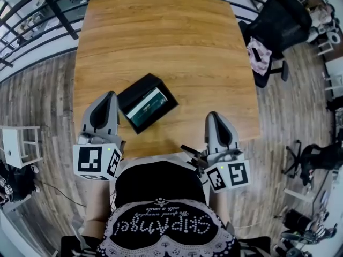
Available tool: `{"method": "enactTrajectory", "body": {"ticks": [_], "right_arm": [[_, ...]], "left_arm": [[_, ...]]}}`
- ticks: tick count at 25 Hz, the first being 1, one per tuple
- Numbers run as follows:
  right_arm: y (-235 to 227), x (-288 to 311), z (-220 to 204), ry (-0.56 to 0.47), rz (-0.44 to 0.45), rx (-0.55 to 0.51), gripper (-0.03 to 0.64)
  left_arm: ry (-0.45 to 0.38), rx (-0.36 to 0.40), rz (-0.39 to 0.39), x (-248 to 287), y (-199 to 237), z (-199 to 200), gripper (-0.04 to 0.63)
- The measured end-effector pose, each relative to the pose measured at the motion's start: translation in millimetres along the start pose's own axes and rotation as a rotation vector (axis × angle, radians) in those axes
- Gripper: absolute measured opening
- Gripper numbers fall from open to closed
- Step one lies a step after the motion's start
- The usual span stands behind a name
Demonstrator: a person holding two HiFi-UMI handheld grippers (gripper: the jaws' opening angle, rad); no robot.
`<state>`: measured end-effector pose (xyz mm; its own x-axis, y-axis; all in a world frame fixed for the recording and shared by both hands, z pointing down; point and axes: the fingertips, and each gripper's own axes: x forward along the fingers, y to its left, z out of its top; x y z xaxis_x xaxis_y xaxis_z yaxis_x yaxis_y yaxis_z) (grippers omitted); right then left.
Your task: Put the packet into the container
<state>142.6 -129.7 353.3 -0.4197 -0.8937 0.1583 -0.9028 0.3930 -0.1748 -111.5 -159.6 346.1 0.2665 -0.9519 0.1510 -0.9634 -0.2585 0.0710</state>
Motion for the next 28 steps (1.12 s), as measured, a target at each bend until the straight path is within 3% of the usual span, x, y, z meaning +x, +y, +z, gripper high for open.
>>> {"method": "enactTrajectory", "body": {"ticks": [14,23,28], "right_arm": [[15,-14,30,-0.063,0.034,-0.068,0.034],[25,-20,22,-0.064,0.043,-0.071,0.034],[32,-23,17,-0.055,0.044,-0.078,0.034]], "left_arm": [[-0.278,-0.016,0.055,-64,4,62,0.028],[-0.294,-0.027,0.096,-92,14,47,0.028],[-0.246,-0.052,0.12,-105,22,27,0.028]]}}
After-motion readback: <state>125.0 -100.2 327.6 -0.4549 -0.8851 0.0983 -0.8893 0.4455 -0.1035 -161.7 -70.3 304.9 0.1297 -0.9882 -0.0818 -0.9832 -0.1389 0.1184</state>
